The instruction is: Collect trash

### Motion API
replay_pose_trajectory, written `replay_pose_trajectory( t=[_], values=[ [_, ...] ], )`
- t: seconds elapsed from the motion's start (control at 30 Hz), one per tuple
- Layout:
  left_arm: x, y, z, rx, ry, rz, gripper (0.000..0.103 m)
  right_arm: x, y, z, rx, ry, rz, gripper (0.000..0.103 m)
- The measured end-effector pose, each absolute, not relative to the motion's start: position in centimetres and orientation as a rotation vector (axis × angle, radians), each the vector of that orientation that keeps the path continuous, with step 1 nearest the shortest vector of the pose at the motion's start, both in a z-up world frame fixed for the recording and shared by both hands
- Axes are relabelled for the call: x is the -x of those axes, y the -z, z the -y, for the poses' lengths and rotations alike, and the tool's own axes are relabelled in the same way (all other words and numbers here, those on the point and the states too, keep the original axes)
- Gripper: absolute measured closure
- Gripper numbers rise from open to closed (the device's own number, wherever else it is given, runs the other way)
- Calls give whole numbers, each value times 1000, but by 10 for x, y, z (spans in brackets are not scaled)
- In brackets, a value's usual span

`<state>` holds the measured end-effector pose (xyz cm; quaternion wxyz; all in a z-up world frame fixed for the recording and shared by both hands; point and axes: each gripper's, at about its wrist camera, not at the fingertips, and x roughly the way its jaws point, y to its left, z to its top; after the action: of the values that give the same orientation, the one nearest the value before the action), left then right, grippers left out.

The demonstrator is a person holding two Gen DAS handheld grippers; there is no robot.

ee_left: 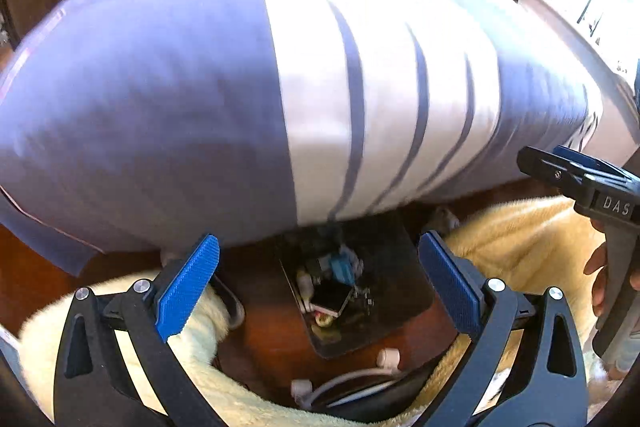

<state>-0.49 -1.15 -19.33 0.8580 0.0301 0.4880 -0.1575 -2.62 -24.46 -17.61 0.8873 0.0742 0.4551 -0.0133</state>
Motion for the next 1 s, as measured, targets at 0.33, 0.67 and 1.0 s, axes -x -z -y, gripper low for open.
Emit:
replay_pose_trajectory(
  t=[0.33,0.67,1.0],
  values=[
    [21,79,4,-52,267,-729,8,50,81,241,-38,97,-674,3],
    [43,23,0,-41,204,-545,8,73,25,234,-7,130,-502,3],
    [70,-10,-10,-38,131,-414,8,98,-13,234,-35,148,-379,3]
  ],
)
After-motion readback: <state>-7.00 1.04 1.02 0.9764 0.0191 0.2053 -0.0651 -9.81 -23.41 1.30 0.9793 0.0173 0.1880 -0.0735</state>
